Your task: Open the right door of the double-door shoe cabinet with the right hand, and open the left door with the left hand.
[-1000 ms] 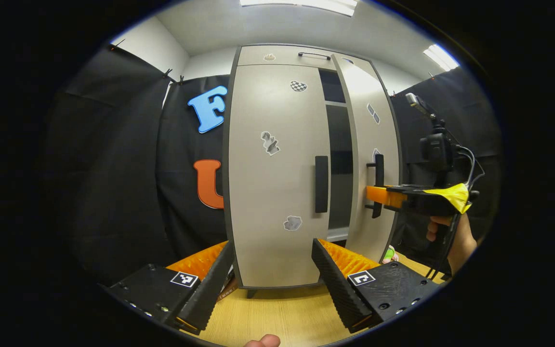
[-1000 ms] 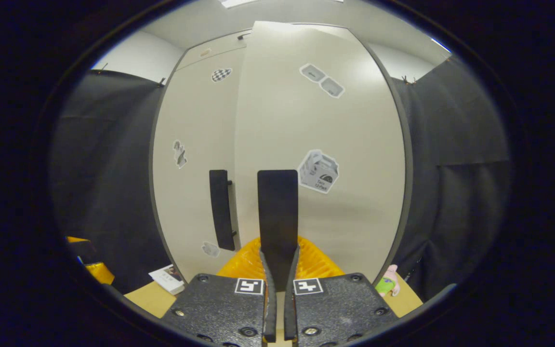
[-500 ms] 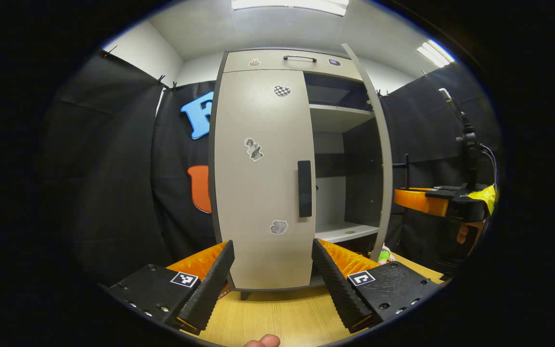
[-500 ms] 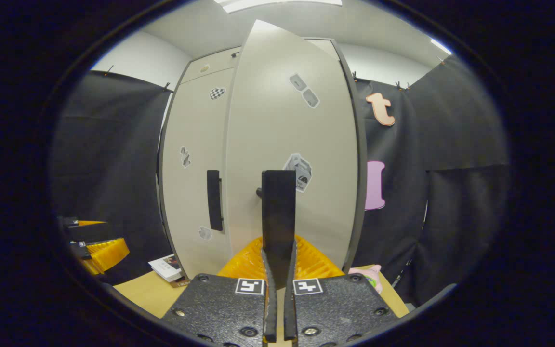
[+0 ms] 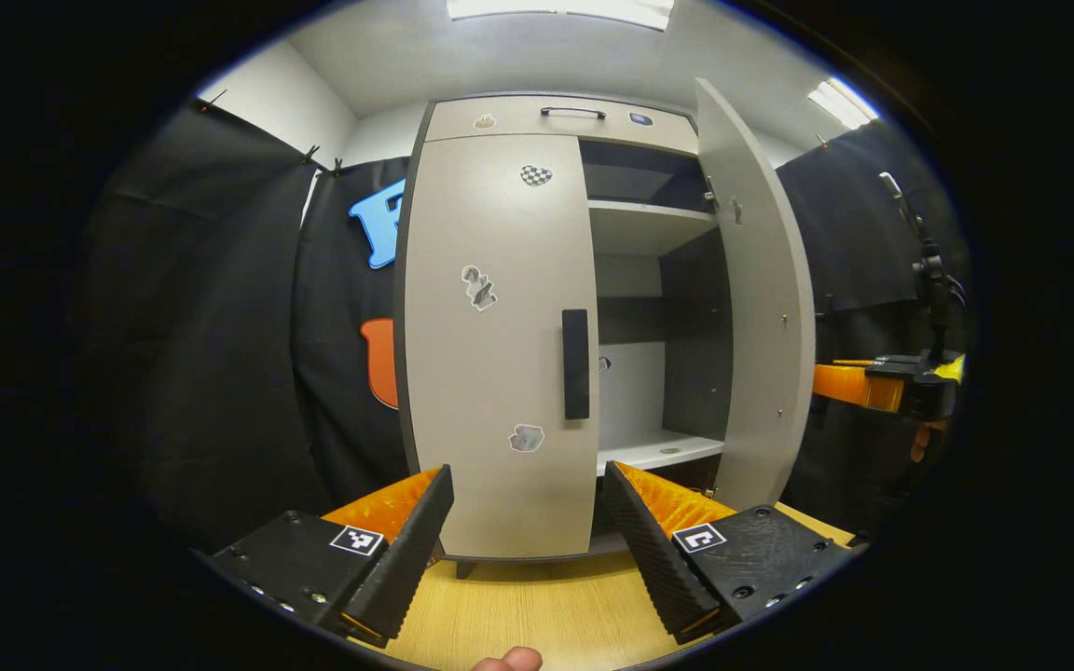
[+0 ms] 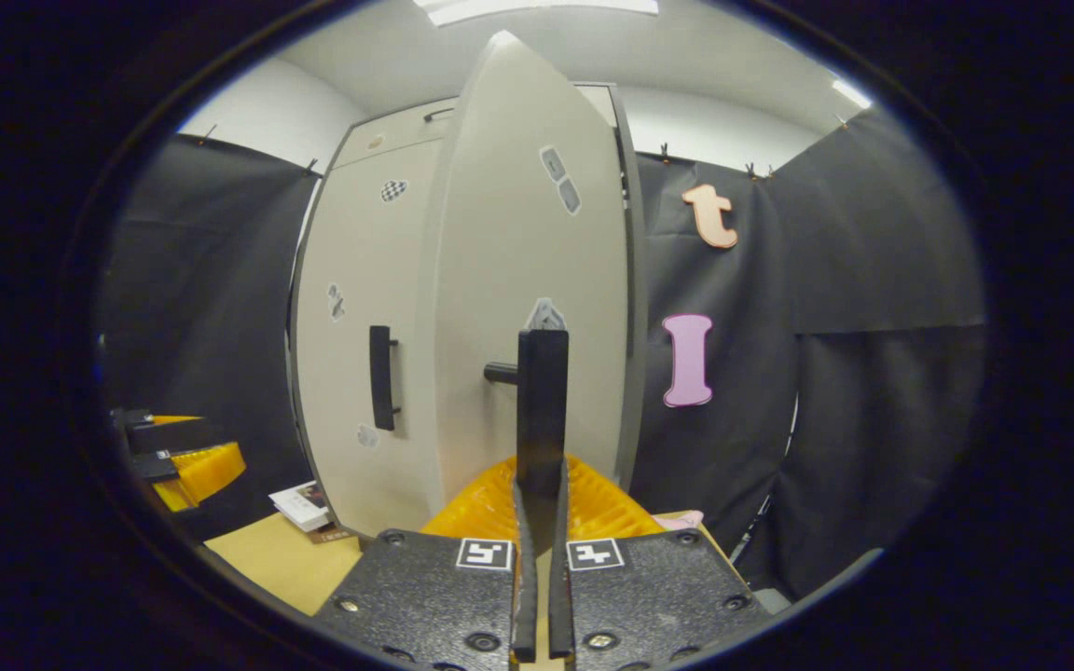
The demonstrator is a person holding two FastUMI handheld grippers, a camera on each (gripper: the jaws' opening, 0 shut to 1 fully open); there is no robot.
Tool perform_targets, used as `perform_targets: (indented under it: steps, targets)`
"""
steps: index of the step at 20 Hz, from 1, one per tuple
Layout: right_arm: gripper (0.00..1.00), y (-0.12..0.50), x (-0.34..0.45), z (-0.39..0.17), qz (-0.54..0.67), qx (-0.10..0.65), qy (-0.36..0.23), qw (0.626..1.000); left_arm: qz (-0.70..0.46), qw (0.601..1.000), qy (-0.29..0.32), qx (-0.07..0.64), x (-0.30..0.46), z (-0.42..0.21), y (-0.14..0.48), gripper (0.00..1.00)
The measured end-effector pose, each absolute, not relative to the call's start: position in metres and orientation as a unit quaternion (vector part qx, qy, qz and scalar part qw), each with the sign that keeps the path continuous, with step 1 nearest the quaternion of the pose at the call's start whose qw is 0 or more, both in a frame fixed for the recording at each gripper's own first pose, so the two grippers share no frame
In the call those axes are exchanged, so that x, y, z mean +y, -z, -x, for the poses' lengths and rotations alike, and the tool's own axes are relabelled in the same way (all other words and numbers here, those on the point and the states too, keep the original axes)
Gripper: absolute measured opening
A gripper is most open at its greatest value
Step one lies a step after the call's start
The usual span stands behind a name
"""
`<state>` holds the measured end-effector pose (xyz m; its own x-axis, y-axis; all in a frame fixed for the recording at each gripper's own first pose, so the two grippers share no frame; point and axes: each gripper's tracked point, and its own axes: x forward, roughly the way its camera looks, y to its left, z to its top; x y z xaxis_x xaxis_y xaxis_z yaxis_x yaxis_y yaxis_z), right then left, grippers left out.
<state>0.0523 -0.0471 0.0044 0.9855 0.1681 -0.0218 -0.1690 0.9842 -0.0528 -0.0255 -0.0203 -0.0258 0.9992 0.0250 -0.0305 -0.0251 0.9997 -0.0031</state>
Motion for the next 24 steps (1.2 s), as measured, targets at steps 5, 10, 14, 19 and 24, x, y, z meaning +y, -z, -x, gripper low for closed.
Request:
perform_targets:
  steps: [5,10,14,19,24]
  targets:
    - [0.07,-0.006,-0.082,-0.048,0.03,0.008,-0.056,0.998,0.008,1.0,-0.016,0.013,-0.024,0.023,0.025,0.97]
    - [0.04,-0.007,-0.111,-0.05,0.028,0.005,-0.03,0.999,0.01,1.0,-0.017,0.011,-0.027,0.022,0.024,0.97]
    - [0.04,-0.008,-0.139,-0.053,0.034,-0.001,-0.005,0.999,0.01,1.0,-0.021,0.012,-0.027,0.02,0.025,0.97]
    - [0.04,-0.007,-0.148,-0.053,-0.007,-0.003,-0.024,1.0,0.011,0.999,-0.026,0.018,-0.023,0.019,0.029,0.97]
    - [0.04,-0.008,-0.146,-0.01,0.01,-0.011,0.004,1.0,0.014,0.999,-0.036,0.019,-0.015,0.022,0.032,0.97]
